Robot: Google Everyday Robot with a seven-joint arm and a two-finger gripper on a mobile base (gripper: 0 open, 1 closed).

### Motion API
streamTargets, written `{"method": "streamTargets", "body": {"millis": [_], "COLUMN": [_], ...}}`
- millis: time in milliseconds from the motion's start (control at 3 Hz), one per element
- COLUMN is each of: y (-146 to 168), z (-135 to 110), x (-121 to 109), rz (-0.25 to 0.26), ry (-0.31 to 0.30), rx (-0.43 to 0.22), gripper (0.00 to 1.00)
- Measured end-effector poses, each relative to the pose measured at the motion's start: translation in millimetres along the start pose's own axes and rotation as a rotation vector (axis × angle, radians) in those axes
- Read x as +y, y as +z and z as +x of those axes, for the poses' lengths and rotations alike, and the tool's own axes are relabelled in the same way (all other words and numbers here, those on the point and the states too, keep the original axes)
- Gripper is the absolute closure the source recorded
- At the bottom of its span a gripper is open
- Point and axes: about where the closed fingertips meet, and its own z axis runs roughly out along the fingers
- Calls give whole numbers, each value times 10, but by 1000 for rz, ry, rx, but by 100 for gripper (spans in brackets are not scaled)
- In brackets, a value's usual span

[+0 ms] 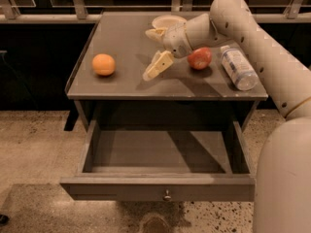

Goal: Place orange into top drawer

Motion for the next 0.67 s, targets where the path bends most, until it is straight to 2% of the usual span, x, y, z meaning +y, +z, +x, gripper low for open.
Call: {"method": "streamTargets", "body": {"millis": [333,667], "y": [296,540], "z": [10,-2], "x": [-47,-64], "rz": [-57,-107], "ry": [9,4], "rx": [-30,-21], "gripper": [0,0]}}
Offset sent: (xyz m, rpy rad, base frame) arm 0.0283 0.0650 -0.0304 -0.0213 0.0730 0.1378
